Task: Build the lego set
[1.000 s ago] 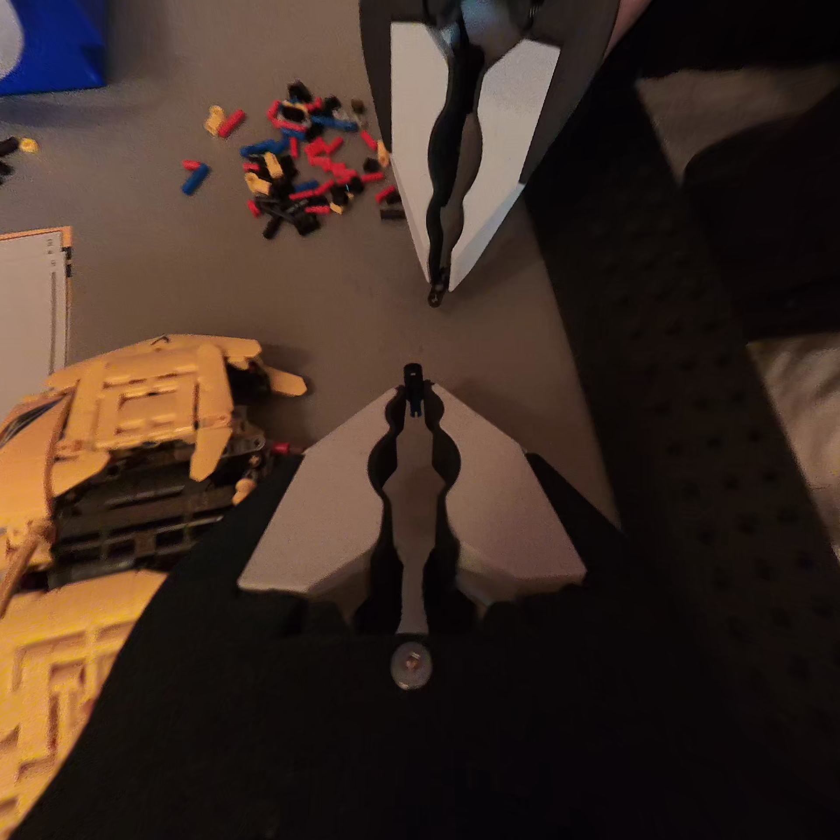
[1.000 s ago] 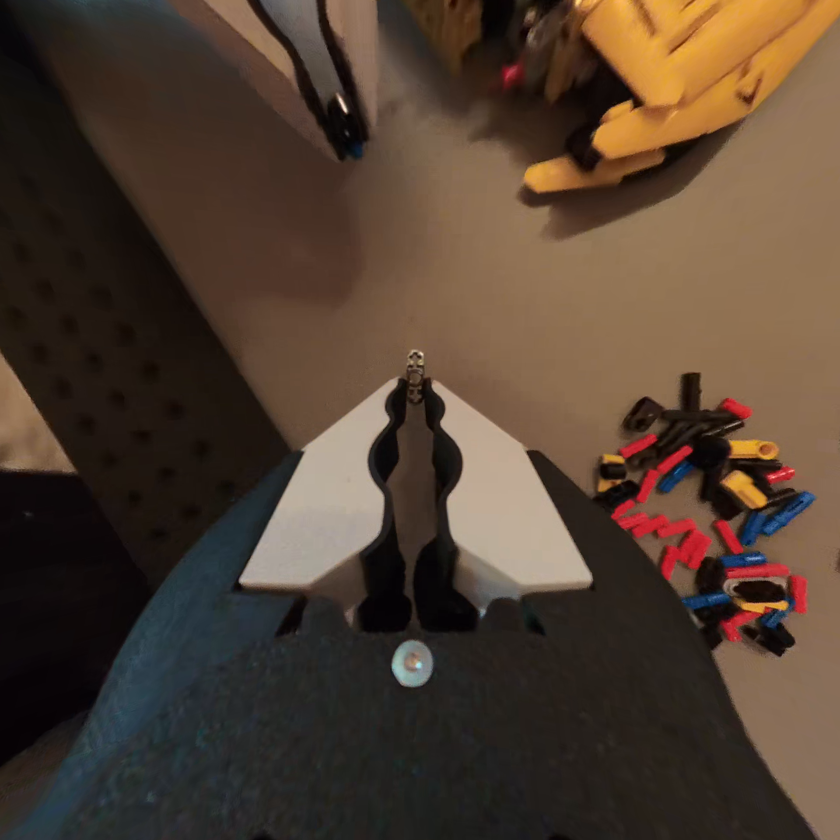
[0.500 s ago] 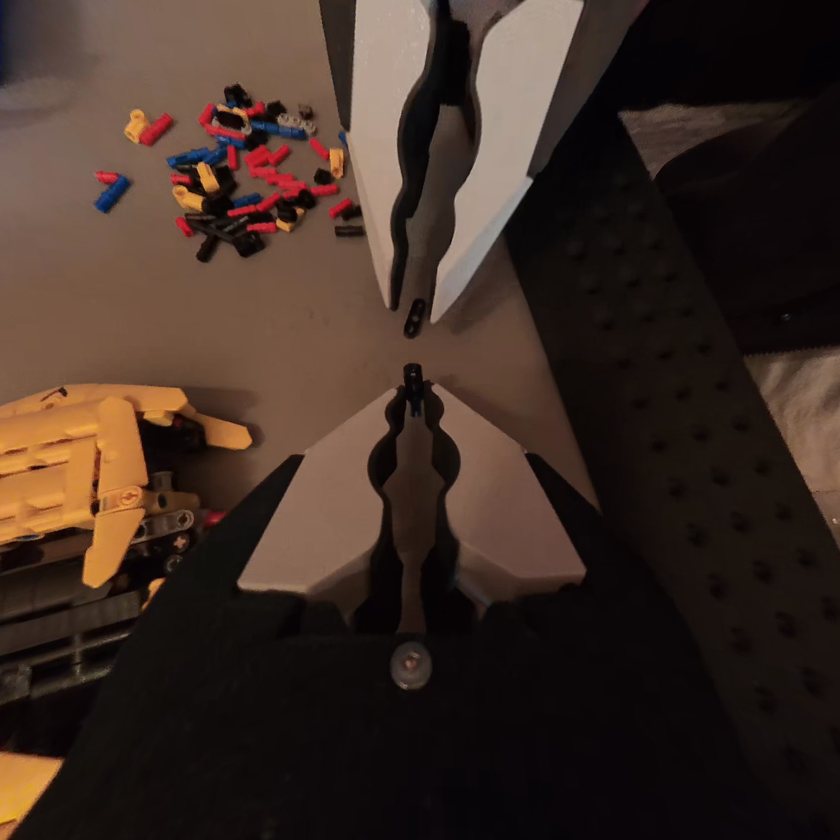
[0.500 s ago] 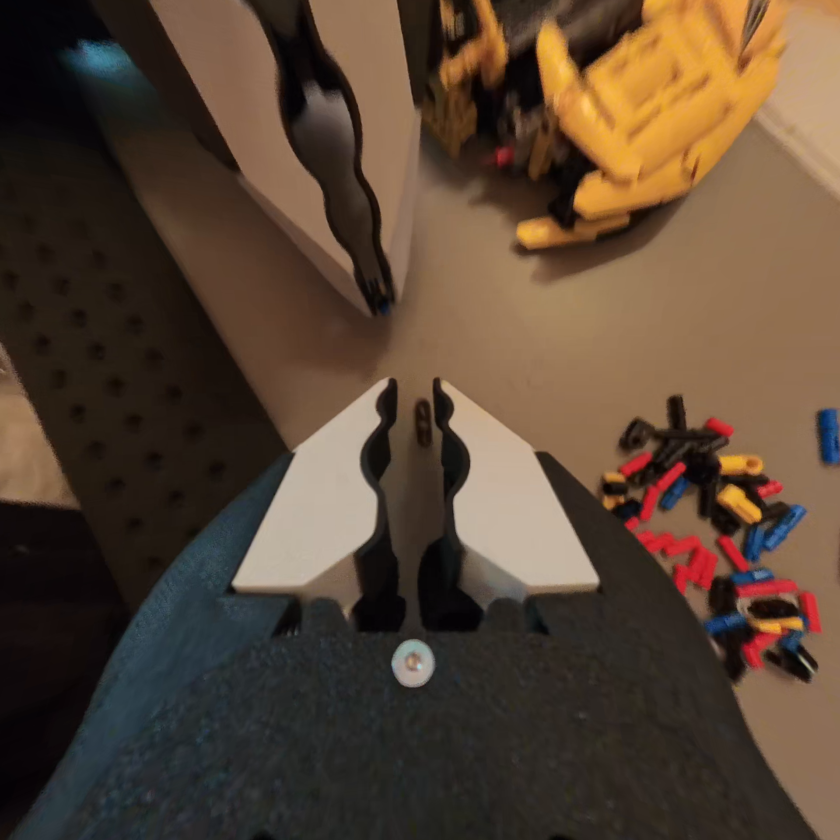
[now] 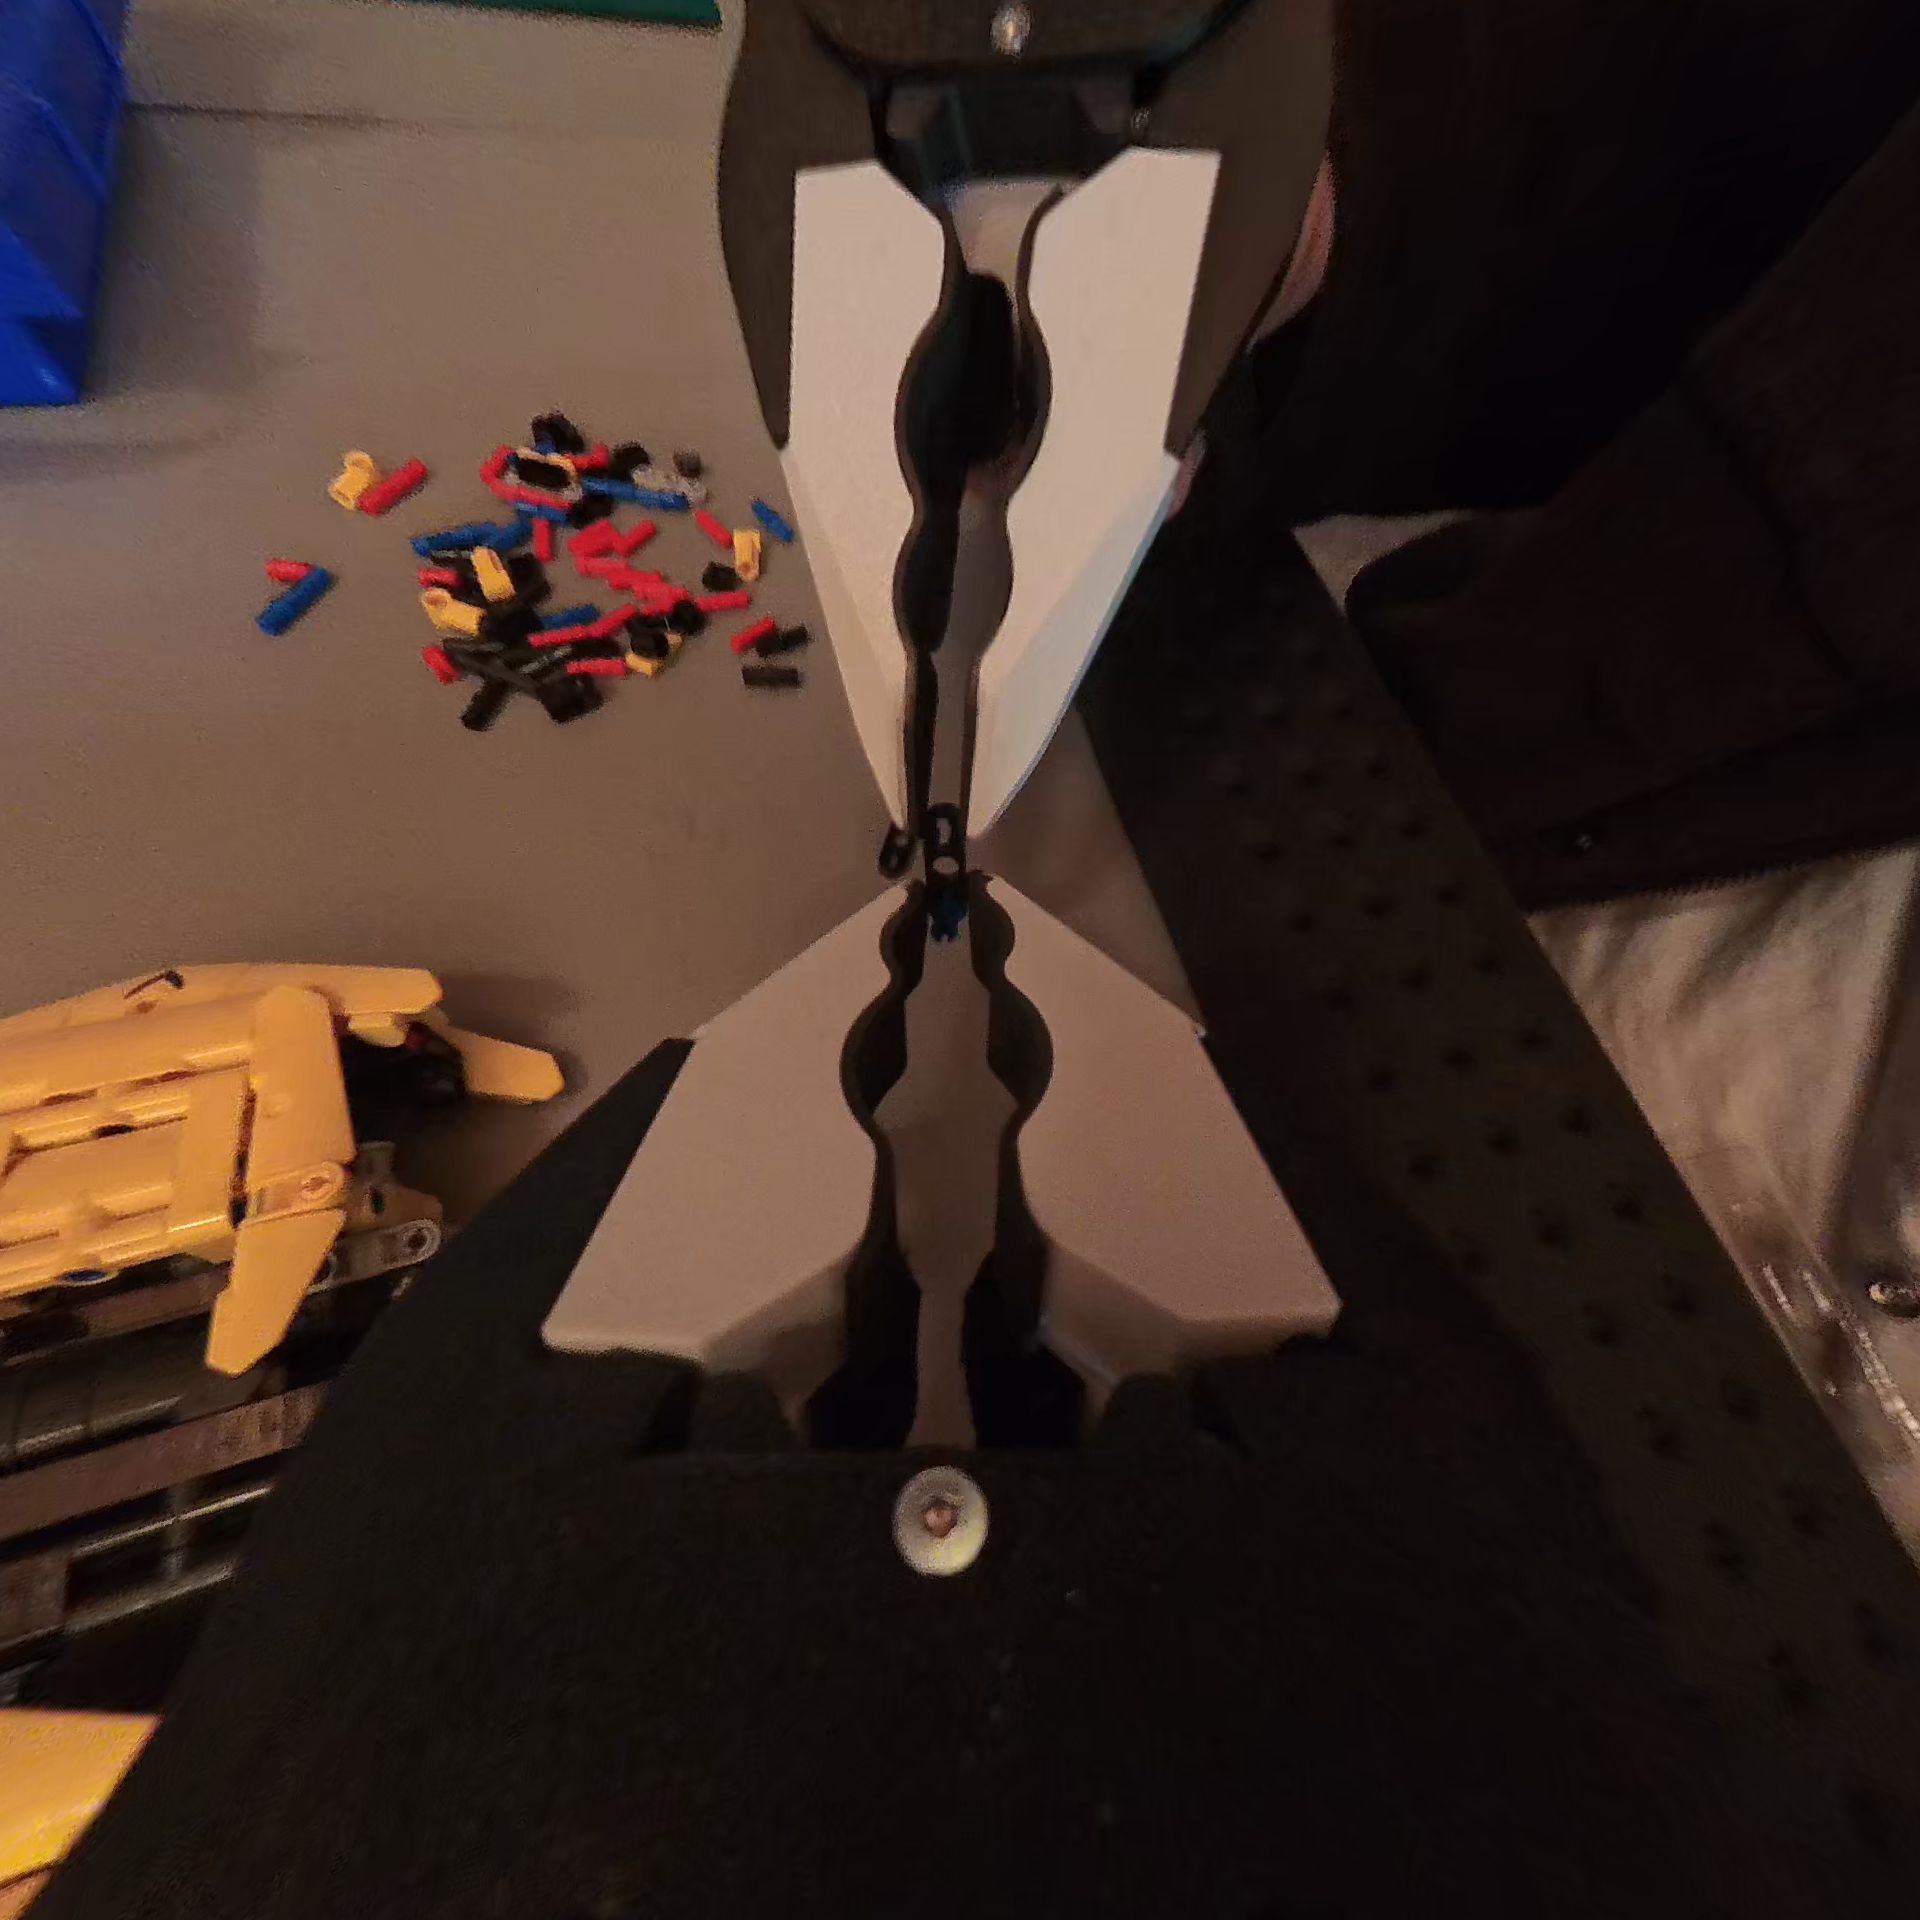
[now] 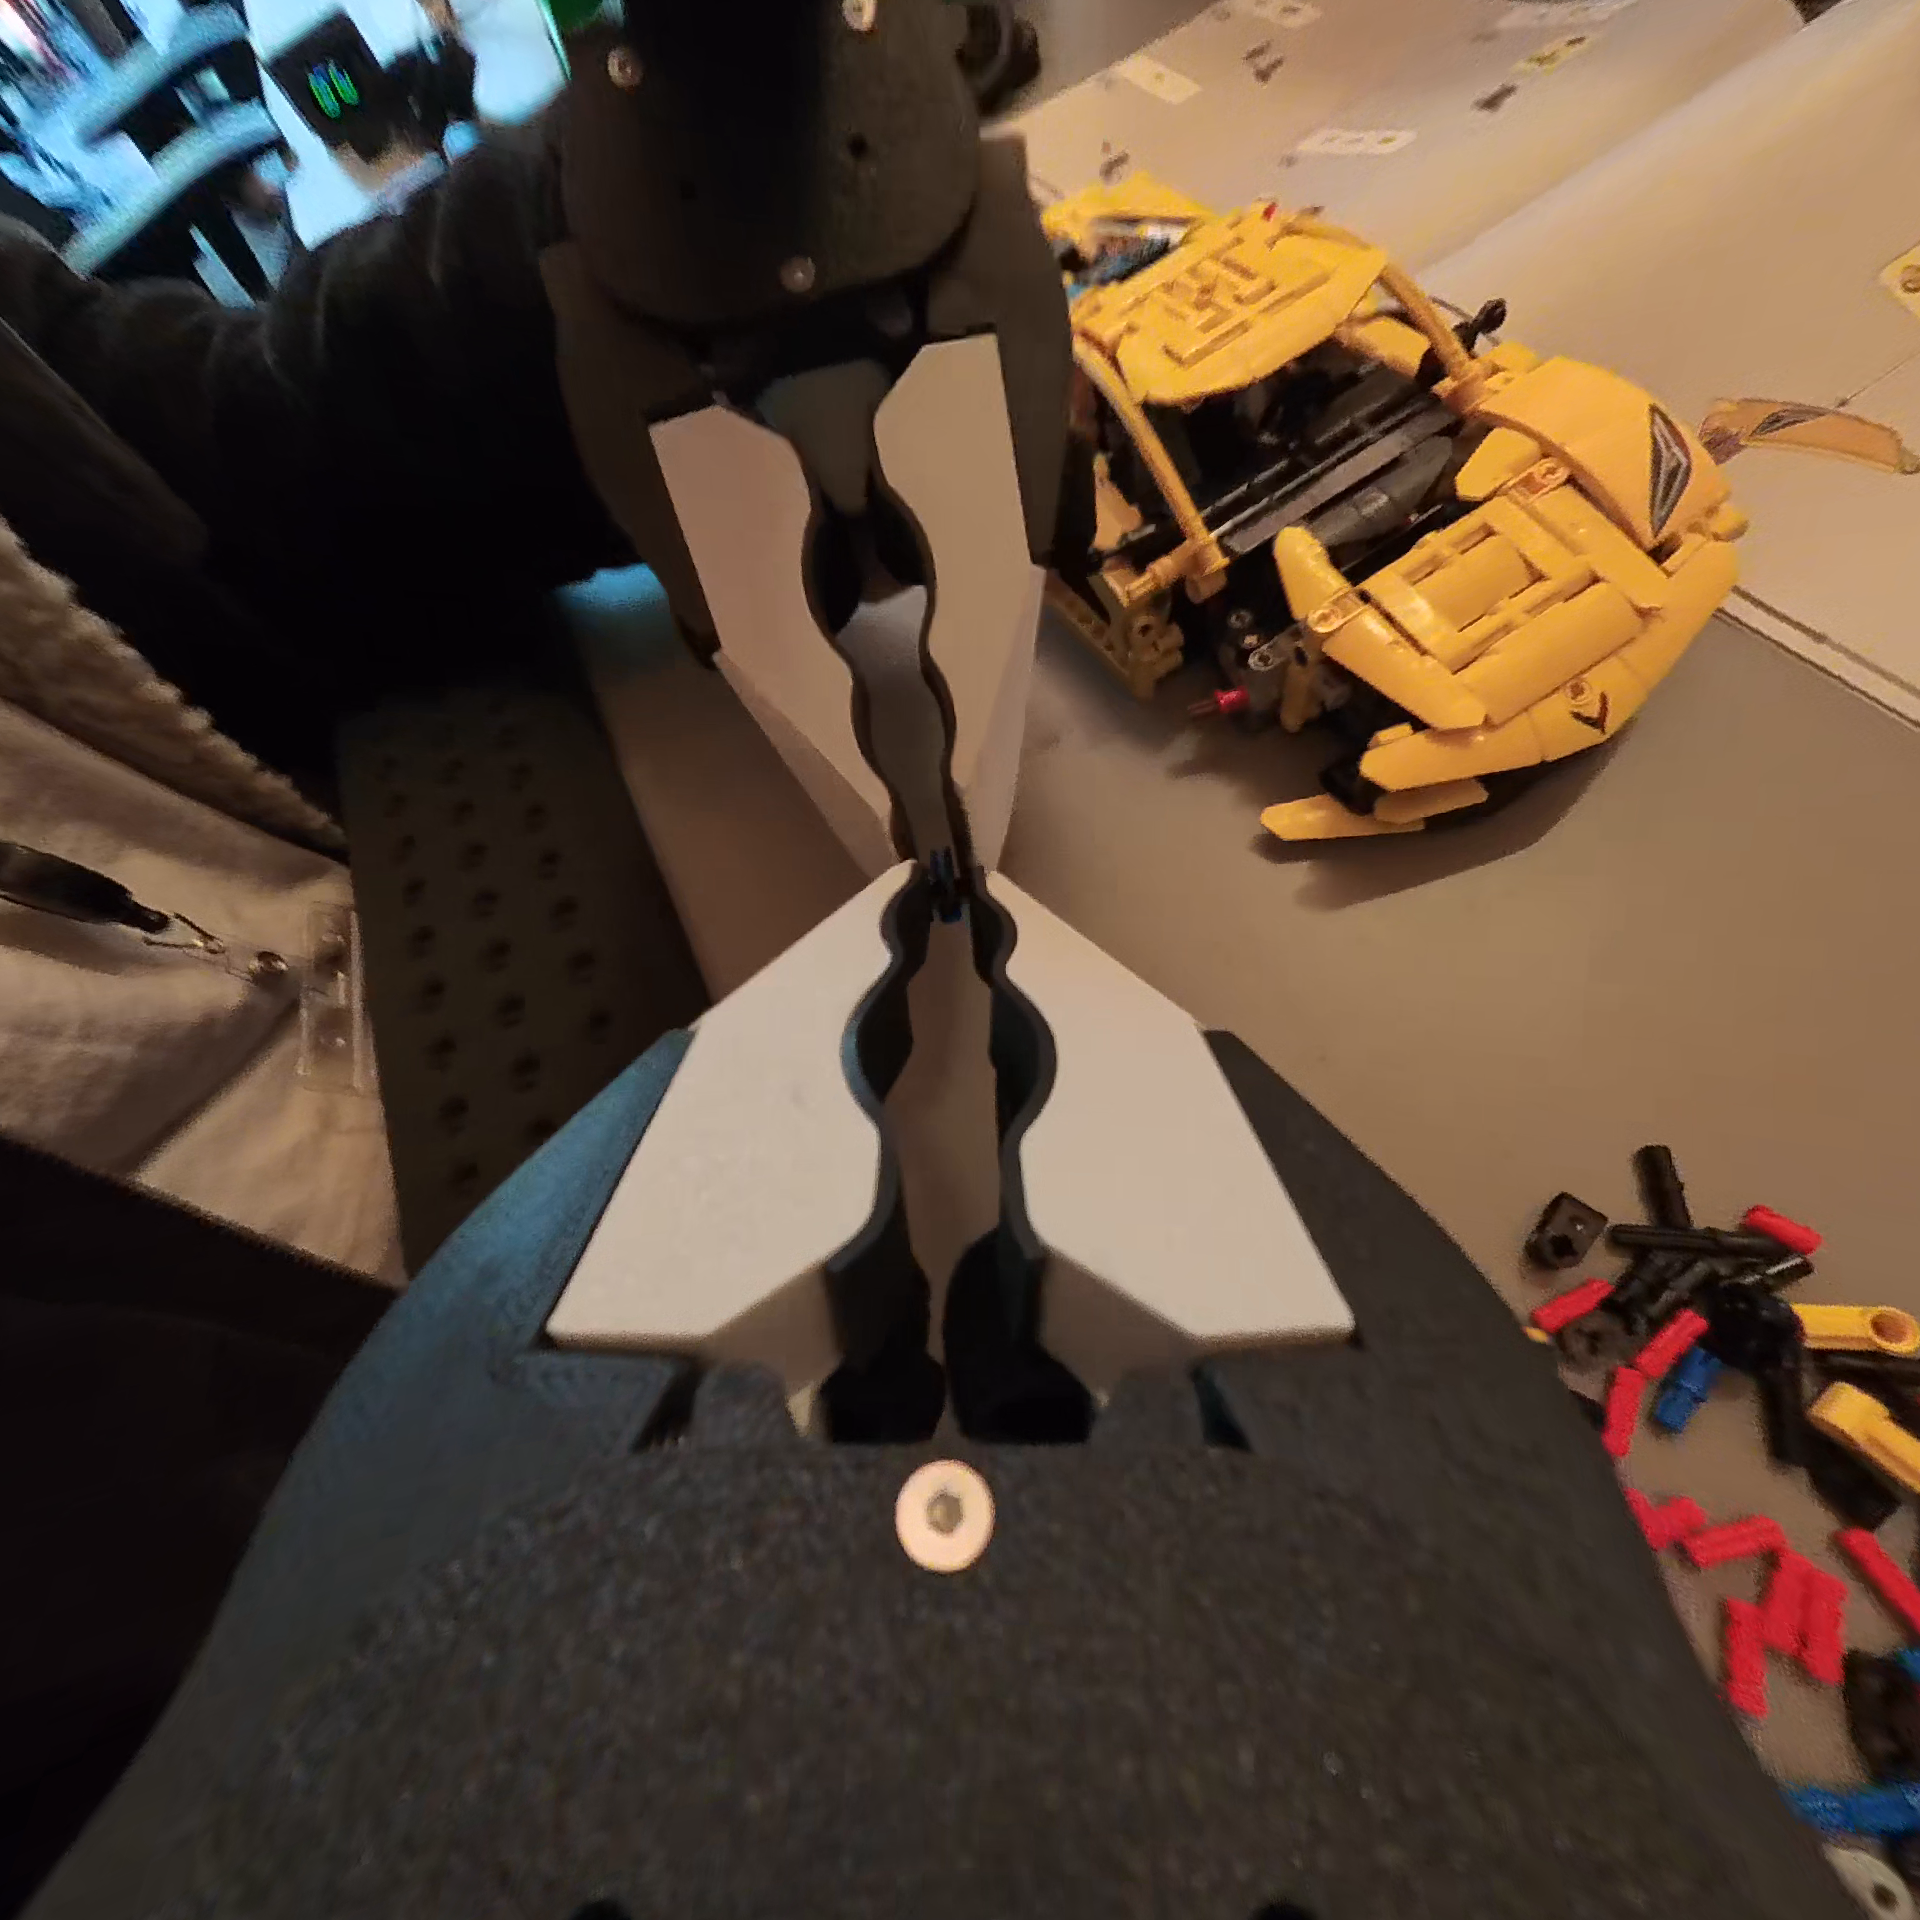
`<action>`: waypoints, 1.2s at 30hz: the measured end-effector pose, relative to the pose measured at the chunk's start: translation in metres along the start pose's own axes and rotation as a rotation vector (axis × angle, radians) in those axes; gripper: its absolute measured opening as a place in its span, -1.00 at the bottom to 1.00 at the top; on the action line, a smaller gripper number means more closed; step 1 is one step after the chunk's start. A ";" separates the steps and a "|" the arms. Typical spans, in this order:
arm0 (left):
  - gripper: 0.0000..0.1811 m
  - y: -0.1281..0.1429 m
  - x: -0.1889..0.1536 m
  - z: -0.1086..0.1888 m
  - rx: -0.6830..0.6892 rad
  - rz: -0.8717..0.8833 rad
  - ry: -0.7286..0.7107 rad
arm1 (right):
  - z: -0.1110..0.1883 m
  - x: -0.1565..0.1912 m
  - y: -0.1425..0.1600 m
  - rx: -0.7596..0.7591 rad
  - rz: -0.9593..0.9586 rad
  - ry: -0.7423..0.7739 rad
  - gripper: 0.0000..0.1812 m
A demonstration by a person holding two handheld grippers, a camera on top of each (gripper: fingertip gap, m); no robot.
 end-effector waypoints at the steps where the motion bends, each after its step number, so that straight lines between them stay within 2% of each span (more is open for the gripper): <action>1: -0.92 -0.003 0.000 0.004 -0.032 0.013 0.013 | 0.004 0.000 -0.003 -0.035 -0.017 -0.018 -0.94; 5: -0.92 -0.011 -0.002 0.014 -0.110 0.040 0.065 | 0.011 0.004 -0.011 -0.092 -0.040 -0.053 -0.94; 16: -0.82 -0.012 -0.002 0.011 -0.113 0.001 0.034 | 0.015 0.003 -0.009 0.004 -0.012 -0.015 -0.94; 19: -0.83 -0.013 -0.002 0.011 -0.117 -0.005 0.031 | 0.013 0.004 -0.007 0.014 -0.016 -0.022 -0.94; 22: -0.93 -0.012 -0.004 0.009 -0.106 -0.017 0.036 | 0.013 0.005 -0.008 0.019 -0.013 -0.022 -0.94; 33: -0.94 -0.013 -0.005 0.013 -0.101 -0.002 0.053 | 0.014 0.007 -0.013 -0.004 0.005 -0.012 -0.94; 34: -0.94 -0.015 -0.004 0.016 -0.116 0.002 0.054 | 0.017 0.006 -0.015 -0.032 0.018 -0.002 -0.93; 36: -0.94 -0.019 0.002 0.024 -0.160 0.039 0.048 | 0.024 -0.002 -0.013 -0.059 0.038 0.032 -0.78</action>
Point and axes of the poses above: each gripper's, where its closed fingertips meet, z back along the fingers, y out of its underside, x = y × z across the jaws, the point moved 2 cm from there along z, back along the fingers, and after that the axes turned 10 degrees about x, right-handed, at the moved point
